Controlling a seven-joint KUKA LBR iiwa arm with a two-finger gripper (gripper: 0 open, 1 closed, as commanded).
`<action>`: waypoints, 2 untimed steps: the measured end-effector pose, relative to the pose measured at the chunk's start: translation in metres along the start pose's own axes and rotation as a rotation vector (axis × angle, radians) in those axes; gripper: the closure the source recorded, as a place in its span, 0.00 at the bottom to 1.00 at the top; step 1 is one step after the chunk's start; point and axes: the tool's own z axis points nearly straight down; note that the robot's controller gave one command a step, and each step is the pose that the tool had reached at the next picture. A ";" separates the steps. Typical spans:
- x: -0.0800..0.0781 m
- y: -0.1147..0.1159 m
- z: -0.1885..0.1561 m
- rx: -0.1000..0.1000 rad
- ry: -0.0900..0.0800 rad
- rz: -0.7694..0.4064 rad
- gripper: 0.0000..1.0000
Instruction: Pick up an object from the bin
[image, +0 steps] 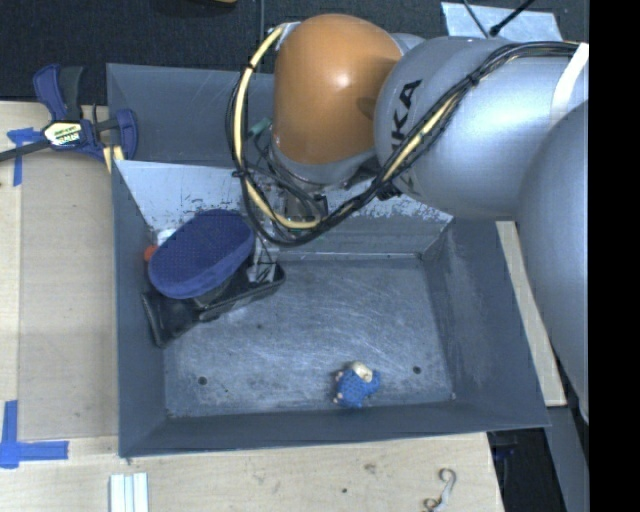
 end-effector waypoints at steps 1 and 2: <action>-0.003 -0.029 0.126 -0.002 -0.038 -0.437 0.00; 0.008 0.049 0.115 0.012 -0.012 -0.756 0.00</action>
Offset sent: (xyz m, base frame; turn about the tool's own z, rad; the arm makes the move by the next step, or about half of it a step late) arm -0.0068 -0.0337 -0.1477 -0.4422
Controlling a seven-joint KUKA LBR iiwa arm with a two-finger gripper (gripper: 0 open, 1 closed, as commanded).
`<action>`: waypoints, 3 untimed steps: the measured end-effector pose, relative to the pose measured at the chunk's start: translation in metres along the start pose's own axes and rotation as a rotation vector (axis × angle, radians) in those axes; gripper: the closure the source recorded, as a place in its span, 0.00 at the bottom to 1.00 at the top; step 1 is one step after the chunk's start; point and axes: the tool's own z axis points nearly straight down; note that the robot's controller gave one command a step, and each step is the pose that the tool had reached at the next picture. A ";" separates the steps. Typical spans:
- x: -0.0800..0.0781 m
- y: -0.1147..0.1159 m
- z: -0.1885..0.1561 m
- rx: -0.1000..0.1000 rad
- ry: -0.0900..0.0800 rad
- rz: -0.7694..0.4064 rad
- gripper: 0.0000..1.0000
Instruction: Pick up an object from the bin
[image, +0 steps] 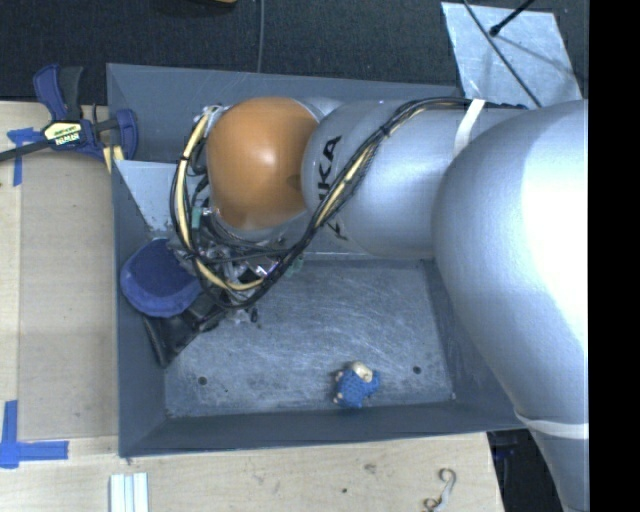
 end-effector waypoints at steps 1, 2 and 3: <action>0.043 -0.042 -0.017 -0.011 -0.003 -0.116 0.00; 0.007 -0.015 0.021 0.013 0.001 -0.383 0.00; 0.049 -0.045 0.026 -0.004 -0.027 -0.557 0.00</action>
Offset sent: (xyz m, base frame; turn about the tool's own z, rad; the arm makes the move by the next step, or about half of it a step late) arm -0.0041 -0.0585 0.0156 -0.1215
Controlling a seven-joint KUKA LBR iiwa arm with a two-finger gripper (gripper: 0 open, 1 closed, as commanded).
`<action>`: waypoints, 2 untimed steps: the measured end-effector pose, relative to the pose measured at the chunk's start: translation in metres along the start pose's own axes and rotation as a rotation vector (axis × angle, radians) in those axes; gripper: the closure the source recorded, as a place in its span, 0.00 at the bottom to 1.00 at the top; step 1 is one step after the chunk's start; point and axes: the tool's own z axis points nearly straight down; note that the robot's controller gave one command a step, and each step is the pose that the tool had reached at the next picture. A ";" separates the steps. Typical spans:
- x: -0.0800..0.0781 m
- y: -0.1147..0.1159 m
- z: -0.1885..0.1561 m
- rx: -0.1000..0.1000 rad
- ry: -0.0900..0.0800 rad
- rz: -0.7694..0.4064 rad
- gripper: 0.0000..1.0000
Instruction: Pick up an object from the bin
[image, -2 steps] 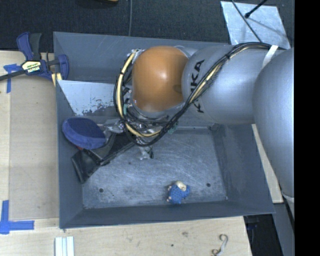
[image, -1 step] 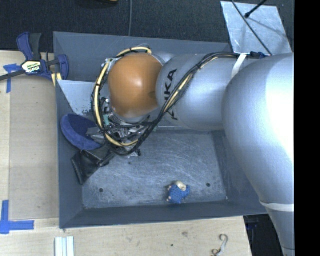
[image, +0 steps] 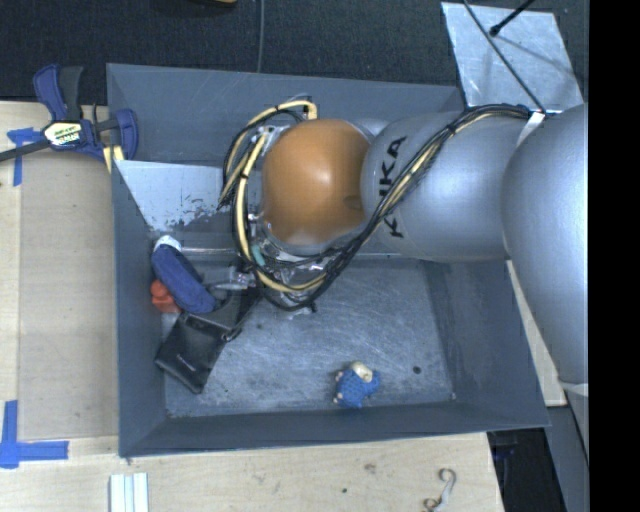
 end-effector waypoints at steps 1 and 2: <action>-0.004 0.002 -0.002 -0.002 -0.005 -0.001 1.00; -0.005 0.001 -0.033 -0.016 0.022 0.000 1.00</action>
Offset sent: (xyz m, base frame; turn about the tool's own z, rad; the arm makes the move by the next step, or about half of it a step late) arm 0.0000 0.0000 0.0000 0.0000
